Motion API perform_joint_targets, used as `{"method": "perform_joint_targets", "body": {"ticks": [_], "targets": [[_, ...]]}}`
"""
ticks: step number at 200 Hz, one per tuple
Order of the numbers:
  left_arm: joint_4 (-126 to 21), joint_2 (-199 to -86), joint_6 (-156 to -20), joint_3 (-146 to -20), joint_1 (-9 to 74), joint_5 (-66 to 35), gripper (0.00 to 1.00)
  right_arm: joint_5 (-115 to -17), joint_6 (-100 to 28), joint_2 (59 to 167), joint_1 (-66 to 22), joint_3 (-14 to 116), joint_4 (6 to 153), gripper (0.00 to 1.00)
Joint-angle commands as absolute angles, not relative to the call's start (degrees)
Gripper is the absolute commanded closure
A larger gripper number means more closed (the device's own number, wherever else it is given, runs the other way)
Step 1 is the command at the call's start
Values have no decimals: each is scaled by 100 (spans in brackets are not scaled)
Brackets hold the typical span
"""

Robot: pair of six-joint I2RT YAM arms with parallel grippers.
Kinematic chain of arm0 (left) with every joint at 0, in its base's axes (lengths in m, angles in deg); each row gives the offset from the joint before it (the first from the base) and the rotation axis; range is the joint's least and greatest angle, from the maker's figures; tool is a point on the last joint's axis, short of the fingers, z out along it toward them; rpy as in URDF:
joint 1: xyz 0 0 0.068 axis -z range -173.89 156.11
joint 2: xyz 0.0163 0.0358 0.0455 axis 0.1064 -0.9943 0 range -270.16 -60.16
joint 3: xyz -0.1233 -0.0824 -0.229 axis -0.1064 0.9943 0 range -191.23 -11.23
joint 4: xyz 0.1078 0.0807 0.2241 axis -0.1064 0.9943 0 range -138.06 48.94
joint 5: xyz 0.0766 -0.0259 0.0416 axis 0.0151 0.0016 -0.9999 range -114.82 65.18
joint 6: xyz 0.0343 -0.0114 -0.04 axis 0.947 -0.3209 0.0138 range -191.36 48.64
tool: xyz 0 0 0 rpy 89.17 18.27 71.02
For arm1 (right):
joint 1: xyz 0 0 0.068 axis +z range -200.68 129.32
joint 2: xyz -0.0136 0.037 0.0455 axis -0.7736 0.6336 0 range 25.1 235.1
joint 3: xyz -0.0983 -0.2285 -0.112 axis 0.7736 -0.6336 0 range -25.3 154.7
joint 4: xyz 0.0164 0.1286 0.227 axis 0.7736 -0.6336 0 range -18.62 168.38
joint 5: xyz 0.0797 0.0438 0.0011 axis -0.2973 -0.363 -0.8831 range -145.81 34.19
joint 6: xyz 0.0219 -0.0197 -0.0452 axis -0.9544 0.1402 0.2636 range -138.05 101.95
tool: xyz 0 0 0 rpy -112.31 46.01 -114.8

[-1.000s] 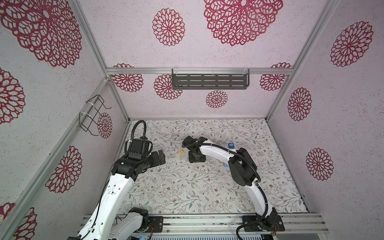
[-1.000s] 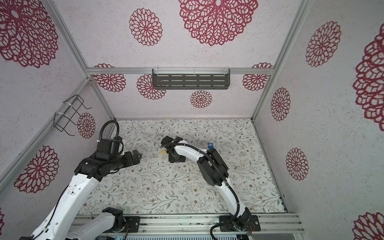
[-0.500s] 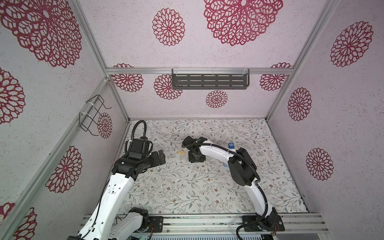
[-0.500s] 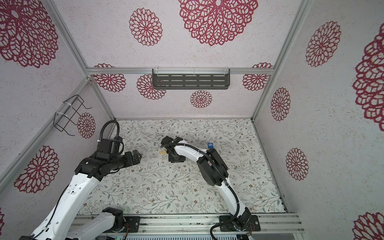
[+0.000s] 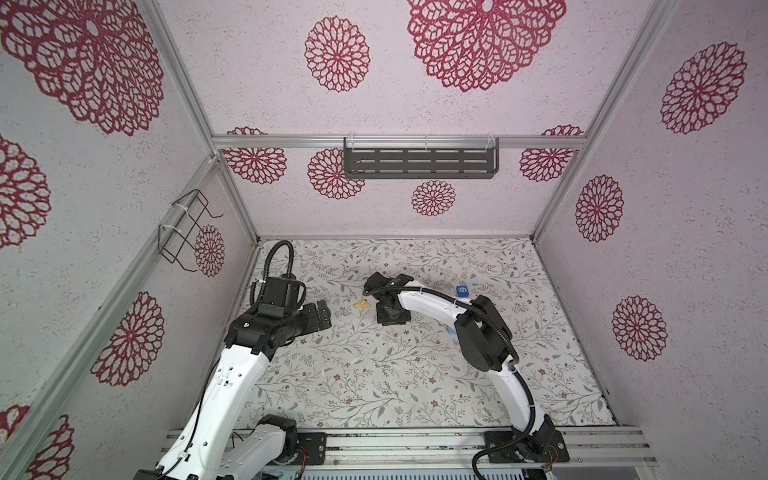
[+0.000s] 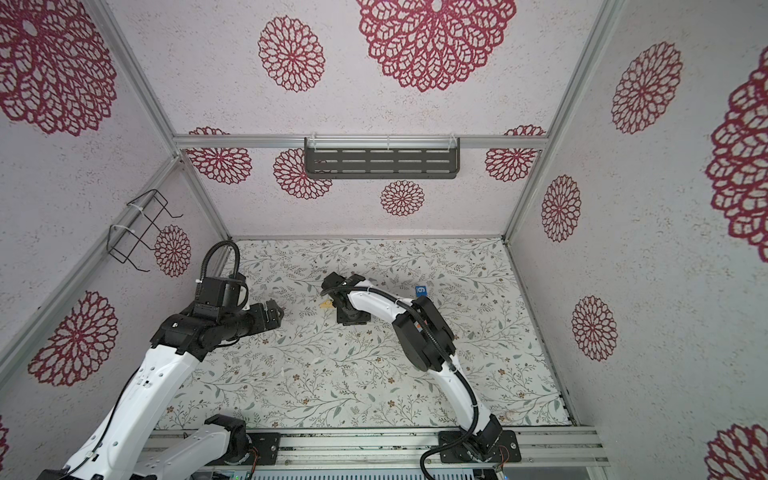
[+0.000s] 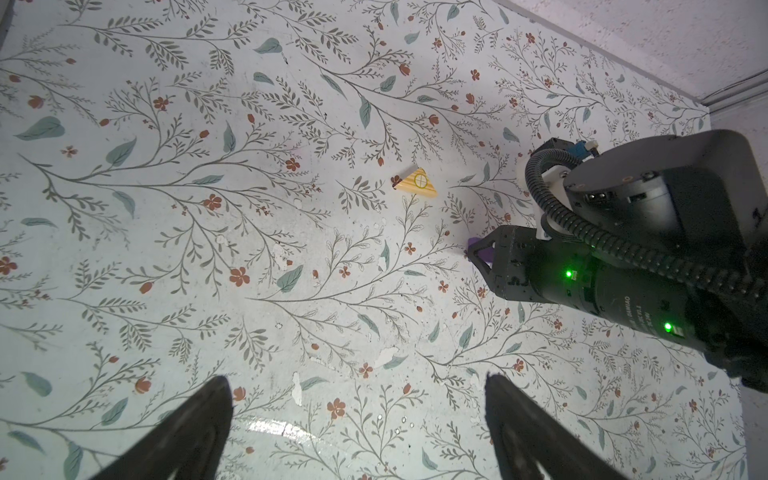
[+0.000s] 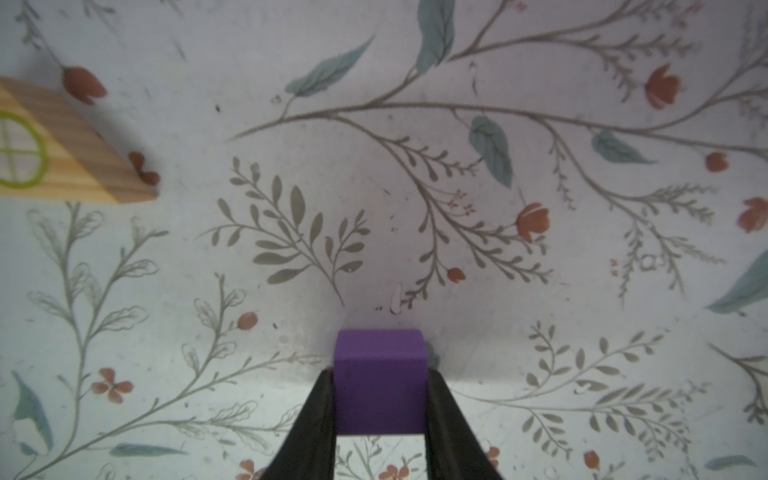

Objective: Build the wood block tower
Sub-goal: 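Close the right gripper on the purple cube, then lift the purple cube and carry it over the stack with the right gripper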

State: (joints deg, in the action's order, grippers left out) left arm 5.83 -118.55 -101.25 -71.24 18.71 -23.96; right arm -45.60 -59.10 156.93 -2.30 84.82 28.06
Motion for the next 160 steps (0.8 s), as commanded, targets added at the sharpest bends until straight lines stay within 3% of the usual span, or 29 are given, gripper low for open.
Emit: {"method": "perform_joint_targets", "body": {"ticks": [1,160], "targets": [[583,-11895,-10002,-7179,1876,-2339,3,-4558,-5662,15640,-239,8950,2306,73],[213,-12668,-10299,-7543,2569,-2476,3,-4356,-4612,14588,-501,10819,128,73]]}}
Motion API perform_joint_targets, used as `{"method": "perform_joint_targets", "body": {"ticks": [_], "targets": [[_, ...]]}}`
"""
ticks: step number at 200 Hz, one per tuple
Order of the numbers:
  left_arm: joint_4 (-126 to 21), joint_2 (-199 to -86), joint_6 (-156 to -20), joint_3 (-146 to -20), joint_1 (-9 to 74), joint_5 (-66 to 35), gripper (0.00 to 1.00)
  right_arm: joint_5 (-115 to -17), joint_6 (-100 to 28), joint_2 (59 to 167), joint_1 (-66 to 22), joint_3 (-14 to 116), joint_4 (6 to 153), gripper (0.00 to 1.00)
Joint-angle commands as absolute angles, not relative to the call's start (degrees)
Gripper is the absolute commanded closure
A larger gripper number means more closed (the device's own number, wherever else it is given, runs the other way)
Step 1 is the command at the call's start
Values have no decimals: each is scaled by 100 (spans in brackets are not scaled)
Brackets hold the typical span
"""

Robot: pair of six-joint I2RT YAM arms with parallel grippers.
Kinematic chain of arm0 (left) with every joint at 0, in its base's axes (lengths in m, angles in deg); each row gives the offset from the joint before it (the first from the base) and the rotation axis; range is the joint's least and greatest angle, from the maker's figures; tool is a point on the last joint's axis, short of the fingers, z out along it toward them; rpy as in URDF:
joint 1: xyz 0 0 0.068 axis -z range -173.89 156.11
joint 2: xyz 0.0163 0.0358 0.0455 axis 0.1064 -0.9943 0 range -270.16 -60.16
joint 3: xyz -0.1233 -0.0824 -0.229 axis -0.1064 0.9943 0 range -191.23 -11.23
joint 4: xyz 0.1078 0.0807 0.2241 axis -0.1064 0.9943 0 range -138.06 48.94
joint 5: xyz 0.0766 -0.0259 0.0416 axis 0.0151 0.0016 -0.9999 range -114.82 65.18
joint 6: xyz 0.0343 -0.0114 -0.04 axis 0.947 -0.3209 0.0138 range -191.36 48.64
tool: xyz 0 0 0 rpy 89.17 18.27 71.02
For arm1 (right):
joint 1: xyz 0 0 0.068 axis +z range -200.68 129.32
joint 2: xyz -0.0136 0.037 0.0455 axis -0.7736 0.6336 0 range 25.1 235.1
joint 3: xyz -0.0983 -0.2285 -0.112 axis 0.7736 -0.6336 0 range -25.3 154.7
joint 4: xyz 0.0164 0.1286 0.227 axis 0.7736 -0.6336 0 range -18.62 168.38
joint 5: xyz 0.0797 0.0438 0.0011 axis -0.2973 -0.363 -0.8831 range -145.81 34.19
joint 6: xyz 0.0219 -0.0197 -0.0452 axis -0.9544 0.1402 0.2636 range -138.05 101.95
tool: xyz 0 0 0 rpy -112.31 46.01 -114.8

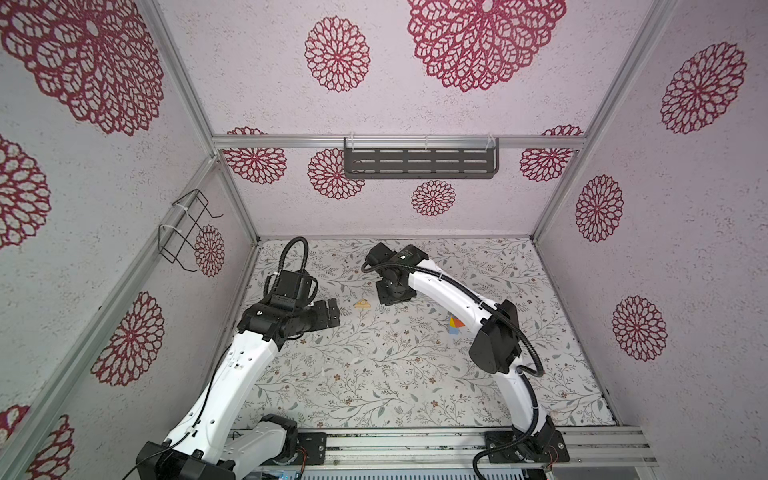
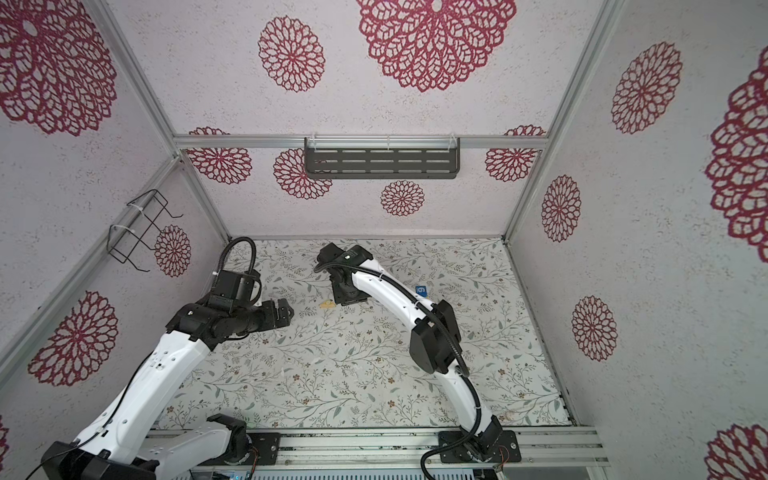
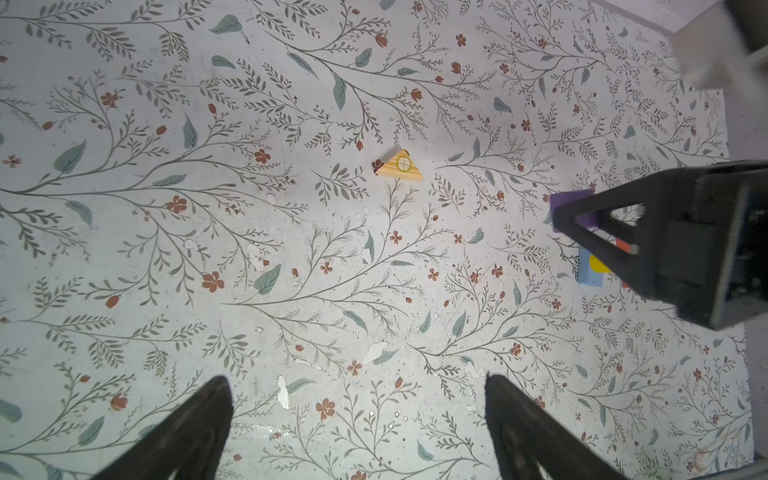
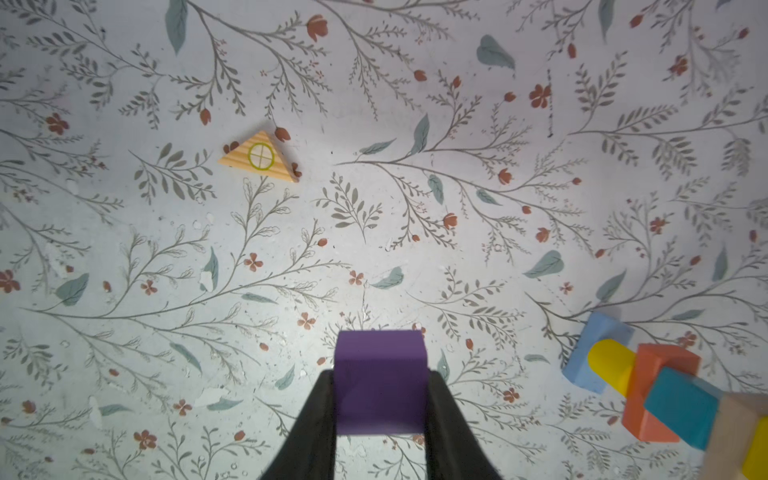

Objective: Build the wood block tower
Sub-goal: 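Lift the purple cube and carry it over the stack with the right gripper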

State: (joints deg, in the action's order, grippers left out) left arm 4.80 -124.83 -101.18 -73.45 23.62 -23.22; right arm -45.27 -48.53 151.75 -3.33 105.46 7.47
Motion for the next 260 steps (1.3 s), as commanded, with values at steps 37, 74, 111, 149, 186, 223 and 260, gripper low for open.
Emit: {"method": "perform_joint_targets", "body": {"ticks": [37,74,111,149,186,223,260], "targets": [[39,-13238,-10478,-7800,2944,-2660,3,-4208,-4366,14201,-740,10781,-299,73],[-80,-13715,-10596,-8107,3116,-2722,3,-4274,-4191,13623,-1024,10257,-175,72],[-154,-14127,-10662,-8385,3284,-2737,3,-4377,-3994,13159,-1383,9778,-63,72],[-148,-14572,-10684,-8665,3364,-2632,3,-4473,-3818,12746,-1721,9305,102,72],[-73,-14912,-10647,-9006,3433,-2615,3,-4583,-3679,12438,-1978,8827,251,72],[-34,-15214,-10621,-9250,3500,-2623,3,-4666,-3539,12240,-2216,8488,373,72],[20,-15401,-10608,-9406,3529,-2636,3,-4750,-3408,12221,-2374,8340,472,72]]}}
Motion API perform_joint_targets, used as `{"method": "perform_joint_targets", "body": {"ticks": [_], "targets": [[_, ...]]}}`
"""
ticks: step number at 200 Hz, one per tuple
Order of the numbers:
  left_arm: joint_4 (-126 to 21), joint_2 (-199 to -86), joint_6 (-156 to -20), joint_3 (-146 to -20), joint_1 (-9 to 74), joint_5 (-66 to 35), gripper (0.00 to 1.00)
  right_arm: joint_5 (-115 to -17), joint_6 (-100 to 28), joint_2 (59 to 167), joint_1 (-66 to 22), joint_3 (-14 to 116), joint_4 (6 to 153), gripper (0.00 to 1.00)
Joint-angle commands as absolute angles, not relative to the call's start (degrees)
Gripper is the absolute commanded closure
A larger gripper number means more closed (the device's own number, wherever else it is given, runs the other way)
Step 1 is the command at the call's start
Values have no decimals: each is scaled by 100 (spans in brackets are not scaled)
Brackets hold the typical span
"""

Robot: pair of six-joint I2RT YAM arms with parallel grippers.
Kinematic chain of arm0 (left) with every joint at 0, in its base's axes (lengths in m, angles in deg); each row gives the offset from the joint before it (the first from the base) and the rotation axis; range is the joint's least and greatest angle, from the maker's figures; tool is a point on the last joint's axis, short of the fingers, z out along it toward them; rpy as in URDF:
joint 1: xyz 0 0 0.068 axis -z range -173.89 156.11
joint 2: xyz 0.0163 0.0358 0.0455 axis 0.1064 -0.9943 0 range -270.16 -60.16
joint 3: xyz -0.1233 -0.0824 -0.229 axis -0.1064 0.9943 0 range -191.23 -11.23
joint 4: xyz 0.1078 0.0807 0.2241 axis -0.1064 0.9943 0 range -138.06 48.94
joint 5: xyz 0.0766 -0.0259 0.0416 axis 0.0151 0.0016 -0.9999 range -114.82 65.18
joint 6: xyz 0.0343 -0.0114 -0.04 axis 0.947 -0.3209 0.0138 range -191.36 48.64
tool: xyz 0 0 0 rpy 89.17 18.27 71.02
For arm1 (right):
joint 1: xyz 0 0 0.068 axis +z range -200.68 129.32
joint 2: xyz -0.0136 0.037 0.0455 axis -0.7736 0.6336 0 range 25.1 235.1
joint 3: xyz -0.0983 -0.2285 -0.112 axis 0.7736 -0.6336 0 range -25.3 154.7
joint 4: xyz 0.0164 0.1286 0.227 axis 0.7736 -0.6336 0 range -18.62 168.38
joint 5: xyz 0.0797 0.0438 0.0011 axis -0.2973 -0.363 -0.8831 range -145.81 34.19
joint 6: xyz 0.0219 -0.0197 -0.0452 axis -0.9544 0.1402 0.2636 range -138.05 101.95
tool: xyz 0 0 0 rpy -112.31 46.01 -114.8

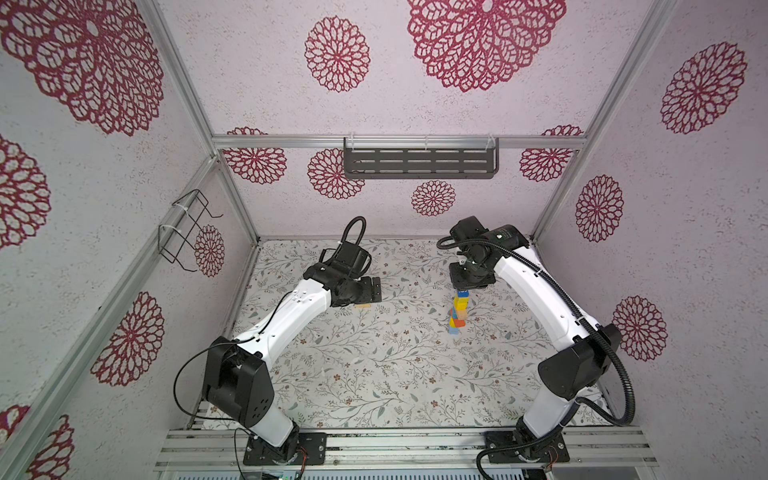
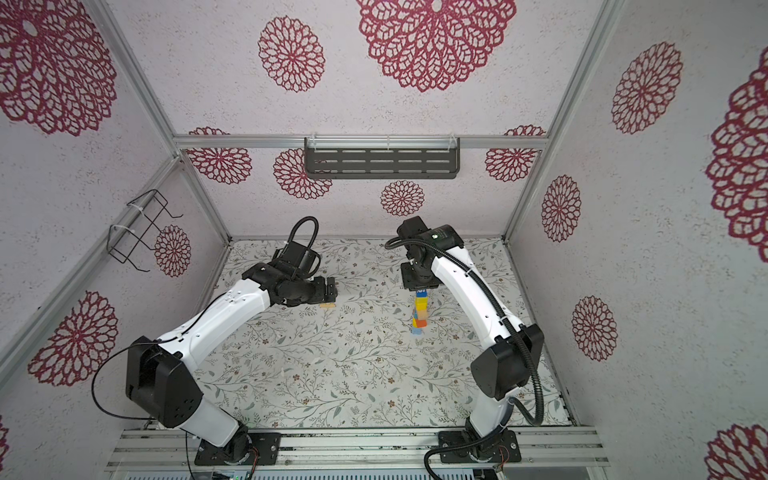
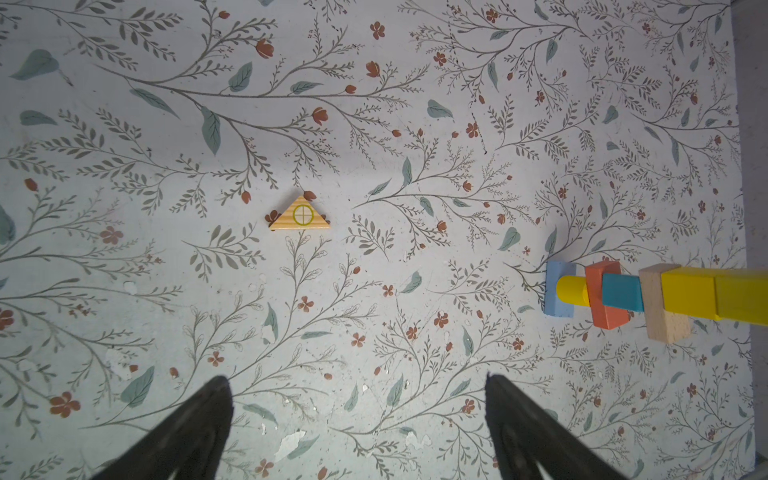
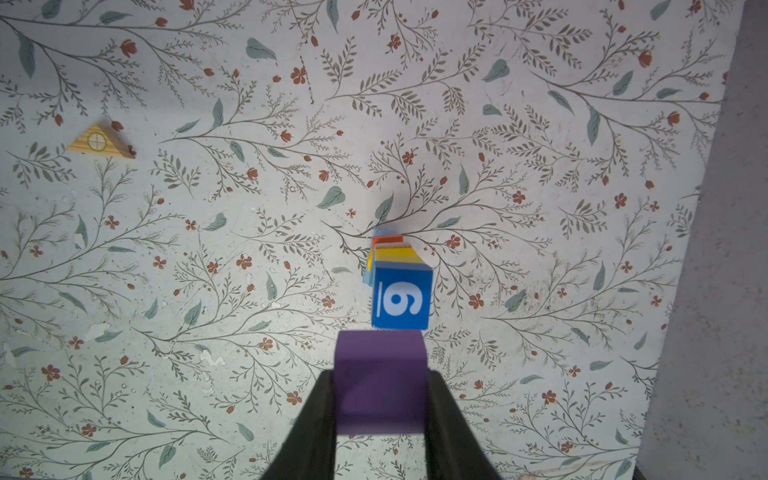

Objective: Build the wood block tower
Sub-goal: 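Lift the purple cube and carry it over the stack with the right gripper, then lower the purple cube onto the blue '6' cube with the right gripper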

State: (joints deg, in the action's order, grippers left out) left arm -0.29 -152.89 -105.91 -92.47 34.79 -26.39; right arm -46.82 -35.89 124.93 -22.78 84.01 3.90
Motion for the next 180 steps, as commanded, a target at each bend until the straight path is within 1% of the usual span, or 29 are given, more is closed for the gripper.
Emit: {"method": "perform_joint_targets", "body": {"ticks": [1,180], "targets": [[24,-15402,-10612,-9409,3533,-2638,3,-4753,-3411,12221,-2376,8332,477,72],[116,-15658,-10608,-9609,3547,-2676,3,-5012,-3303,12295,-2628,8049,790,72]]}}
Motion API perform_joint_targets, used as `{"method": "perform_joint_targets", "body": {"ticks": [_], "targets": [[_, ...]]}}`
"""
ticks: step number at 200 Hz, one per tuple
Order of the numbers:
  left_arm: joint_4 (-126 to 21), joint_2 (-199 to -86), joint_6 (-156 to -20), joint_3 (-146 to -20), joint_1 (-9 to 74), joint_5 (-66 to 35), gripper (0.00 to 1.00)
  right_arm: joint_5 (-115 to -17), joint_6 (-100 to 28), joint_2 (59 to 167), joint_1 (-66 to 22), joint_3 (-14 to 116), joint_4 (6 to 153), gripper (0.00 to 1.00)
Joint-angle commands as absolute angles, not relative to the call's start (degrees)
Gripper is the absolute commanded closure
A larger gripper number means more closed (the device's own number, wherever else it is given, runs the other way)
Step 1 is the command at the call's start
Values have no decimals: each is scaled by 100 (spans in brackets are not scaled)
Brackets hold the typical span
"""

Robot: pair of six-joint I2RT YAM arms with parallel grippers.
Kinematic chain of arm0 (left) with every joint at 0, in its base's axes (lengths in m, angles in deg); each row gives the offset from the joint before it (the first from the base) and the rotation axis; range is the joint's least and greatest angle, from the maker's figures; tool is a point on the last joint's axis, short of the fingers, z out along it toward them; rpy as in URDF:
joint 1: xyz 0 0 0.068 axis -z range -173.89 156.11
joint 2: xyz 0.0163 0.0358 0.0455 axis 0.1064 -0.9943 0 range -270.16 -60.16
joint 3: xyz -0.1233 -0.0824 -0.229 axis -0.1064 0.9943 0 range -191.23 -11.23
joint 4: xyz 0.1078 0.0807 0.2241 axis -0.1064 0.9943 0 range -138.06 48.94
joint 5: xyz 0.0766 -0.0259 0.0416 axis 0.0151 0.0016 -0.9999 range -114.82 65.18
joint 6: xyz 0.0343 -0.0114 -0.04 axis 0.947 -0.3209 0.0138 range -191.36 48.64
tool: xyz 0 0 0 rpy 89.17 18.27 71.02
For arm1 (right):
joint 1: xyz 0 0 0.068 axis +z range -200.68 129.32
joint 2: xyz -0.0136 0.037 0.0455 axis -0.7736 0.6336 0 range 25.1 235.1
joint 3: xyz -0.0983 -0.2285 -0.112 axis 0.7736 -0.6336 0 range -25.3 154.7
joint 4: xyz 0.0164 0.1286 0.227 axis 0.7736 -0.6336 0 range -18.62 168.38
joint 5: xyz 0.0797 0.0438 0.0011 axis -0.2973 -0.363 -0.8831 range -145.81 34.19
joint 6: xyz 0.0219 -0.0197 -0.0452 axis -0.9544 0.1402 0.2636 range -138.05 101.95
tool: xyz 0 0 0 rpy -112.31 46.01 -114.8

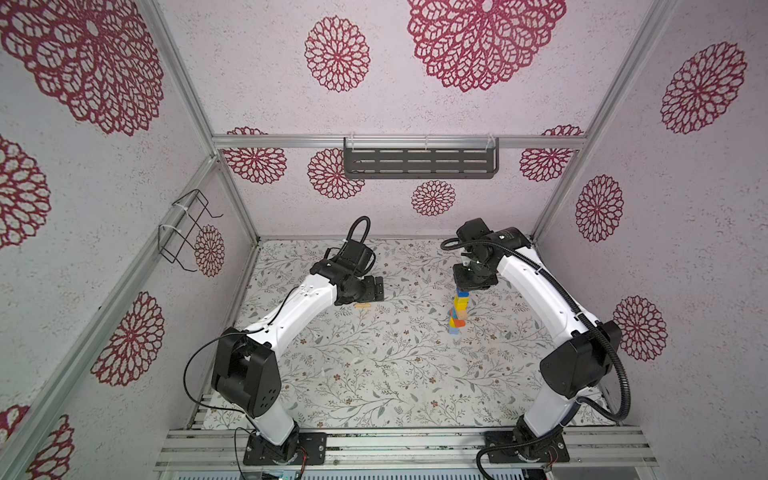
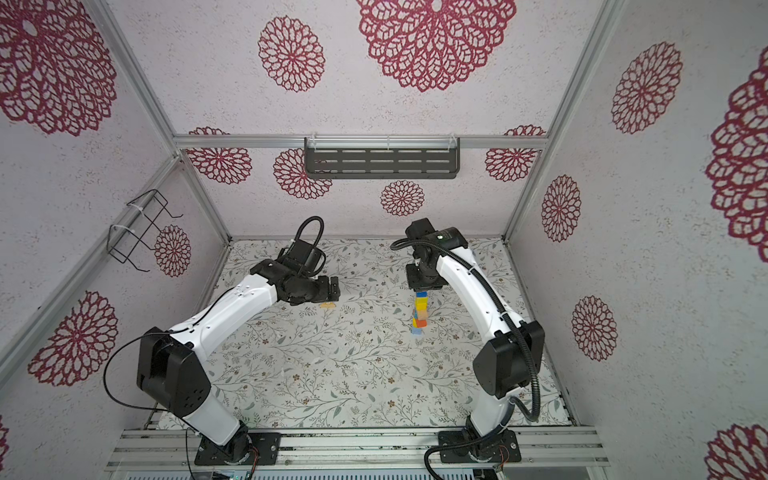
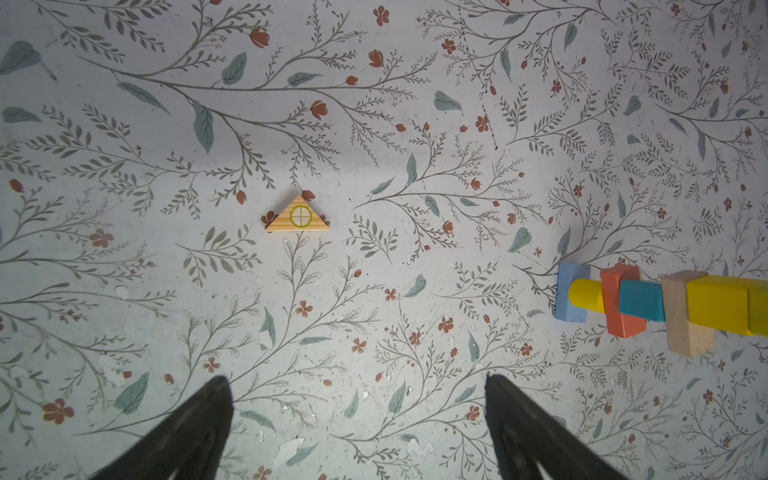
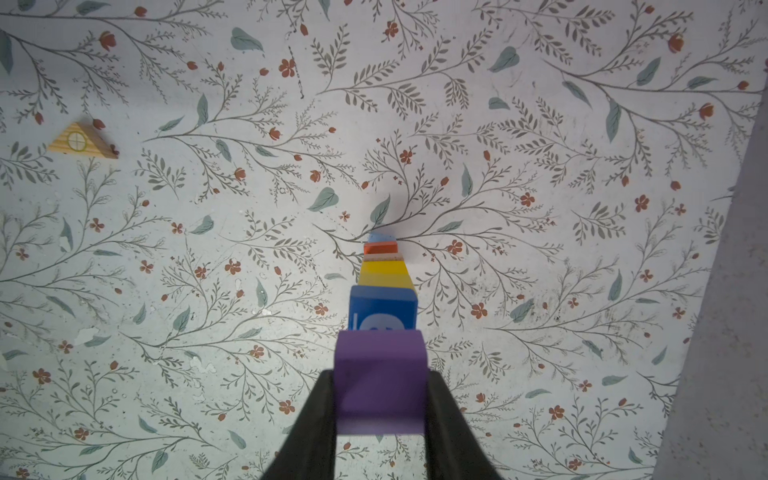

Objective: Build the wood block tower
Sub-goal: 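Lower the purple cube onto the blue '6' cube with the right gripper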

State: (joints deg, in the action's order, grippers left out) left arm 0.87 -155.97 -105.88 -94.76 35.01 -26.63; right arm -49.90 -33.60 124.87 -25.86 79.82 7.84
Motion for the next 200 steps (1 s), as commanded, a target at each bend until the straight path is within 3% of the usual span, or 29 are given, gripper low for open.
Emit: {"method": "perform_joint_targets", "body": {"ticks": [1,200], "targets": [[116,-15658,-10608,-9607,3547,-2676,3,-5016,-3301,12300,-2626,8051,790,72],[143,-15719,-10517,-9608,3548,-2721,3,-5113,-3294,12455,-2678,8032,886,71]]}}
